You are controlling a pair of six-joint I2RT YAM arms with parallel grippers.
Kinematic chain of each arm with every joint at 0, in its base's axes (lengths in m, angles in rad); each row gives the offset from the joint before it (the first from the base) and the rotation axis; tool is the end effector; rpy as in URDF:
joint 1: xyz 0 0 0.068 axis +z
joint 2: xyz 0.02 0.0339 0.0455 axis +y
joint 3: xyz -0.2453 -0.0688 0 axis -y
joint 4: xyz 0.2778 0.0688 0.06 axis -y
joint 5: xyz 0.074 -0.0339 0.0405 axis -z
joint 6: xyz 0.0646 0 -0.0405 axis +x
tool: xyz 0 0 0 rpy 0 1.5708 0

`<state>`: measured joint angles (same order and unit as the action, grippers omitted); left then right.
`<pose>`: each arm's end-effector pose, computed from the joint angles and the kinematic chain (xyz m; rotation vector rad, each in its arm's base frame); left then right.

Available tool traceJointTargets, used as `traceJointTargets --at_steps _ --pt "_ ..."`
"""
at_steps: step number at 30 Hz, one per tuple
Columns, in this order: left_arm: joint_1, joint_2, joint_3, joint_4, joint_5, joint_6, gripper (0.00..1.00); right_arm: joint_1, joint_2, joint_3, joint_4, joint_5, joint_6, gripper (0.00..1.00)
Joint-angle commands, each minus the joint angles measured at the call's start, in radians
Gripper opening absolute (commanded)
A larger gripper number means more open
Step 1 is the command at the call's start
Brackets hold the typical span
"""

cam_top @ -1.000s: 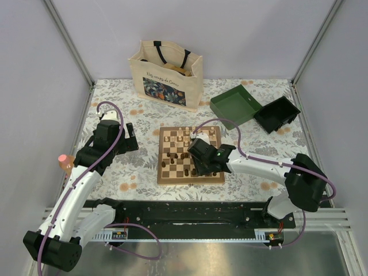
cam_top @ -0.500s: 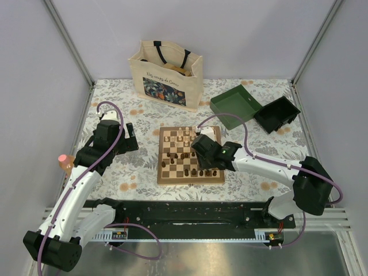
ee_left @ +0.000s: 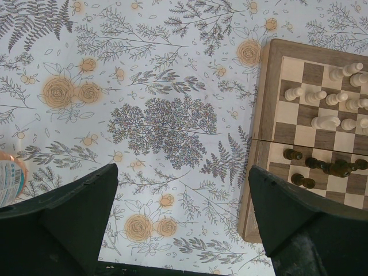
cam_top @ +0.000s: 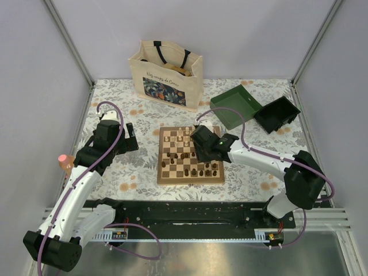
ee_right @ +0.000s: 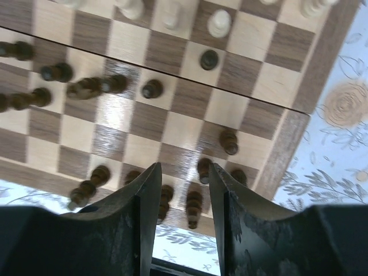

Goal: Set up the chess pieces on the board

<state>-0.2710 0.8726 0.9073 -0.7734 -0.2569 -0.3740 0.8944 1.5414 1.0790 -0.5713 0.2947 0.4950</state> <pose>0.2344 -0.0481 0.2791 -0.2469 2.2669 -0.0399 0.2385 0.2672 0.1718 -0.4024 2.5115 0.1579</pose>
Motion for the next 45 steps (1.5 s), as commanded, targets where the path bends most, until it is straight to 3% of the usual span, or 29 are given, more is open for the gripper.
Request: traceJointTargets --at_steps 1,12,26,32,39,45 --pt "0.004 -0.012 0.004 0.020 0.016 -0.002 0.99 -0.003 0.014 0.087 0.074 -0.109 -0.015 0.48" --pt "0.003 -0.023 0.004 0.020 0.005 -0.002 0.99 0.037 0.177 0.278 0.025 -0.124 -0.001 0.48" --pt "0.003 -0.041 0.007 0.020 0.005 -0.005 0.99 0.115 0.281 0.398 0.021 -0.160 0.028 0.48" --pt "0.003 -0.058 -0.004 0.019 -0.002 -0.014 0.99 0.153 0.338 0.459 0.022 -0.210 0.004 0.54" --pt "0.003 -0.072 0.008 -0.021 -0.143 -0.062 0.99 0.175 0.414 0.539 0.004 -0.220 -0.012 0.55" --pt "0.006 -0.095 0.004 -0.024 -0.171 -0.075 0.99 0.181 0.467 0.594 -0.016 -0.224 -0.021 0.52"
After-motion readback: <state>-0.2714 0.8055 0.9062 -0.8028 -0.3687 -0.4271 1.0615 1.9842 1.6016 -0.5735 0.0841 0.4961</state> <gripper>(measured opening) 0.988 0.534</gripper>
